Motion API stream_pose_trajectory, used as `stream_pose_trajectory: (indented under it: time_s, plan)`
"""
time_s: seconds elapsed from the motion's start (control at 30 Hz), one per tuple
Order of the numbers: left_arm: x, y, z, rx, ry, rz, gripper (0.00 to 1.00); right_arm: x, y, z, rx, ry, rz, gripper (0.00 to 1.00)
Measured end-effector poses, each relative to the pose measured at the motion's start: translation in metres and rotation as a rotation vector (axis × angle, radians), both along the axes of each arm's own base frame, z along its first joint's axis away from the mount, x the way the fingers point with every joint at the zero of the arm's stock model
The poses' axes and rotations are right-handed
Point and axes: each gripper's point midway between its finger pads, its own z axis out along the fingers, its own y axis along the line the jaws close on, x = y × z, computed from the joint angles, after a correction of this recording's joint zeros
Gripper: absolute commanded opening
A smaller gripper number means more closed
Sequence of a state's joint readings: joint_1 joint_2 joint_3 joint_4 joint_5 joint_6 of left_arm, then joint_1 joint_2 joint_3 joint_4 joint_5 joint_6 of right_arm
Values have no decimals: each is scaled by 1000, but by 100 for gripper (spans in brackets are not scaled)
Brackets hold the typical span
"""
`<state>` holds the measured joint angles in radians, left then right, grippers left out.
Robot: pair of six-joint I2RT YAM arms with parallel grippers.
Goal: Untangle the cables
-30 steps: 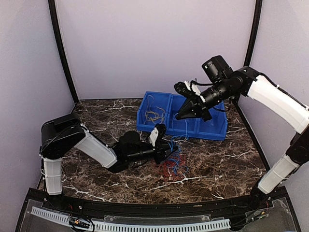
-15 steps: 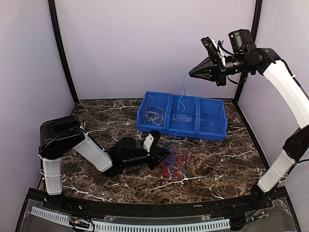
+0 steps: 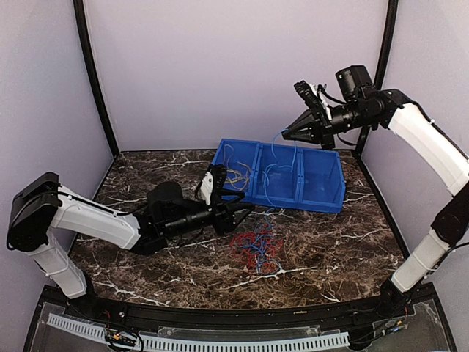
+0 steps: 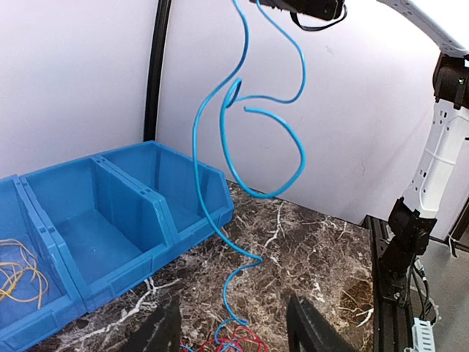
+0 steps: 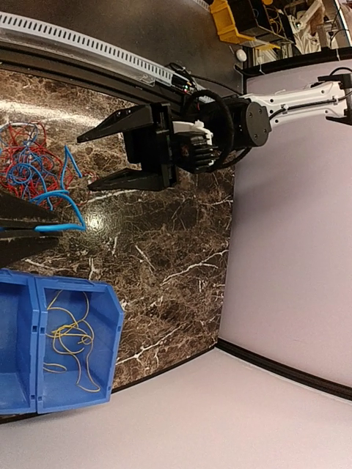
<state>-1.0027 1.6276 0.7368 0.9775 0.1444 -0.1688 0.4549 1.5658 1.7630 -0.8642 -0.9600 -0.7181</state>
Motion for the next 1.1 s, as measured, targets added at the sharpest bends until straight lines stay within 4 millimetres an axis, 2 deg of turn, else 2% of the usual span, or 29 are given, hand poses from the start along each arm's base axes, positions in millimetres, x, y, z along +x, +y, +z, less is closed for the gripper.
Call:
stream_pose_trajectory:
  time_s: [0.17, 0.27, 0.37, 0.47, 0.57, 0.6, 0.67, 0.77, 0.9, 1.03, 1.1]
  plan:
    - [1, -3, 20, 8, -34, -3, 64, -3, -2, -5, -1, 8, -2, 0]
    - [8, -17, 46, -14, -62, -7, 68, -4, -2, -7, -1, 15, -3, 0]
    - [22, -27, 71, -59, -79, 38, 63, -5, -2, -9, 0, 25, -3, 0]
    - [40, -40, 78, -78, -81, 83, 57, -6, -2, -8, 4, 27, -1, 0]
    - [46, -54, 58, -60, -72, 70, 45, -7, -2, -5, 8, 26, 1, 0]
    - [48, -58, 47, -47, -64, 61, 39, -7, -2, -4, 10, 23, 1, 0]
    - [48, -68, 20, -13, -38, 33, 34, -8, -2, 1, 16, 15, 3, 0]
    - [47, -78, -18, 38, -4, -1, 26, -11, -3, 20, 39, -16, 8, 0]
    - [45, -84, -42, 56, 26, -31, 13, -12, -13, 70, 115, -88, 4, 0]
    - [43, -87, -53, 49, 46, -49, 8, -2, -43, 126, 205, -183, -47, 0]
    - [42, -88, -60, 52, 54, -54, 7, 1, -59, 145, 236, -219, -70, 0]
